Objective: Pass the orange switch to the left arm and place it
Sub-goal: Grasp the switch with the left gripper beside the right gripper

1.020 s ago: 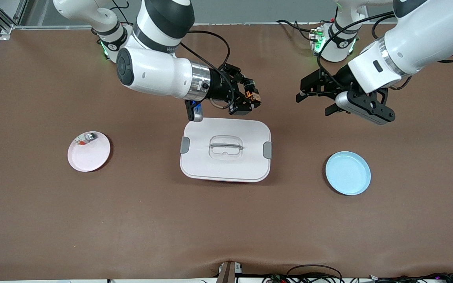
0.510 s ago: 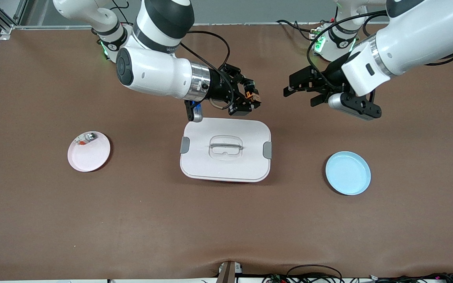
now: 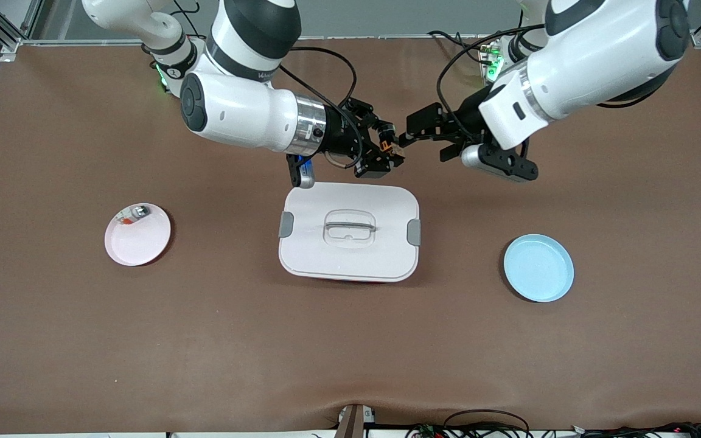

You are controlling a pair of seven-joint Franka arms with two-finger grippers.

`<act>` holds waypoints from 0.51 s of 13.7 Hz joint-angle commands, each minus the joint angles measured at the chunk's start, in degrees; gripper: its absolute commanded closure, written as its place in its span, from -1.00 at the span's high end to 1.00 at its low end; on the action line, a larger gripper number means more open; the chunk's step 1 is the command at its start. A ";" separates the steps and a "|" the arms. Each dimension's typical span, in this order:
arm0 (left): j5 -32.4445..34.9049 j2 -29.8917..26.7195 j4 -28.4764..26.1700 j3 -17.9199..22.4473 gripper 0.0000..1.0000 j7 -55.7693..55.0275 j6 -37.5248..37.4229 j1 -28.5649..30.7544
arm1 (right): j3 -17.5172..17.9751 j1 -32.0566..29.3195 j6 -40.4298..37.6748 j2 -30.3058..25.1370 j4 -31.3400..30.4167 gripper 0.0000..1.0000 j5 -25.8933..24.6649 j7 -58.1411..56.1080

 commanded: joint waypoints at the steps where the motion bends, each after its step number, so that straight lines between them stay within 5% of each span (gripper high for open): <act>1: -1.23 -0.81 -2.14 -1.42 1.00 -0.30 2.43 0.28 | -0.42 0.53 -0.29 0.80 1.77 -0.46 1.01 1.27; 7: -1.32 -0.81 -3.28 -2.74 0.74 0.14 3.04 0.36 | -0.42 0.44 -0.29 0.80 1.77 -0.46 1.01 1.27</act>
